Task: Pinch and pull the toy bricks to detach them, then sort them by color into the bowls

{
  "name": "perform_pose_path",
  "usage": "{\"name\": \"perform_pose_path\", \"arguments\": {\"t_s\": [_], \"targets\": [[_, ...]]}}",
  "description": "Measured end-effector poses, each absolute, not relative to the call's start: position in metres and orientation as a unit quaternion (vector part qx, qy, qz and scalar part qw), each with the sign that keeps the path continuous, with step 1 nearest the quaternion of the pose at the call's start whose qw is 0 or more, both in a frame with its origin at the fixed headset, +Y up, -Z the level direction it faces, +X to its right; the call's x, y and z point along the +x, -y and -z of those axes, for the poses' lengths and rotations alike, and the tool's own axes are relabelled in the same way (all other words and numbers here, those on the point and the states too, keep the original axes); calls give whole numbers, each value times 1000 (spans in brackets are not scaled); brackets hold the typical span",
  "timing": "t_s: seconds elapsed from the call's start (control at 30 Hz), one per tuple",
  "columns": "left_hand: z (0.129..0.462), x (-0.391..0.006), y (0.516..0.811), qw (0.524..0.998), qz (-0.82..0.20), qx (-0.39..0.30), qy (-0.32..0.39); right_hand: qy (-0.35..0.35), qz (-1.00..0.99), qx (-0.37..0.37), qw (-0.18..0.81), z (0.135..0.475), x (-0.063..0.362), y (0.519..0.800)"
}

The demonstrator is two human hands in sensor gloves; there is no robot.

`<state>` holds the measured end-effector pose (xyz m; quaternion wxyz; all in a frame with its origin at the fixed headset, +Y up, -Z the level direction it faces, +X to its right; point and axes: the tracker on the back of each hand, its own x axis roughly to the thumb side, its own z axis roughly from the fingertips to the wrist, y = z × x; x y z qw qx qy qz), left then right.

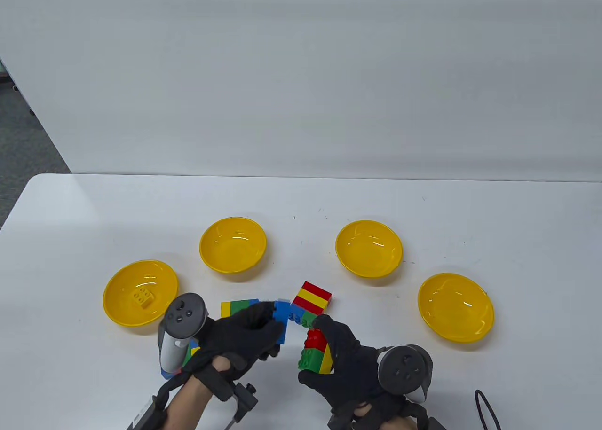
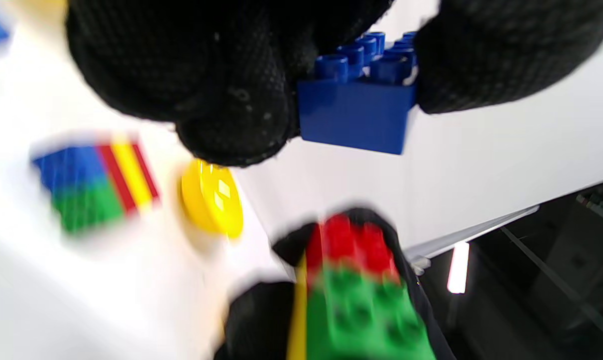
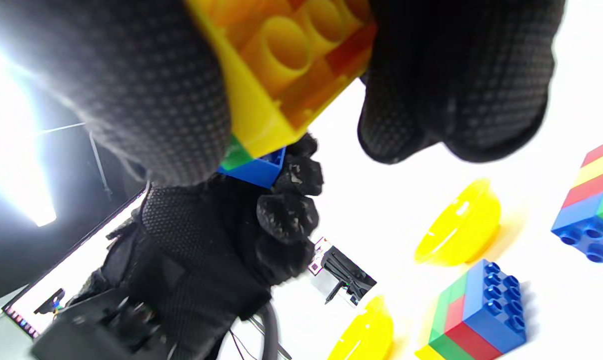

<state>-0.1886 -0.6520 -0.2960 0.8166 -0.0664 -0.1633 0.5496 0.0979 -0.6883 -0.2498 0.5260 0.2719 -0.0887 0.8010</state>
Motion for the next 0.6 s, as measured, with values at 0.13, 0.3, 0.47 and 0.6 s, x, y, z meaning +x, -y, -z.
{"name": "perform_pose_path", "arguments": {"t_s": [0.13, 0.3, 0.47, 0.6], "targets": [[325, -202, 589, 914, -390, 31, 110, 94, -800, 249, 538, 256, 114, 687], [386, -202, 571, 978, -203, 32, 19, 86, -803, 233, 542, 264, 123, 691], [442, -212, 629, 991, -87, -57, -89, 77, -816, 235, 522, 265, 122, 694], [465, -211, 660, 988, -47, -71, -126, 73, -827, 242, 502, 266, 120, 696]]}}
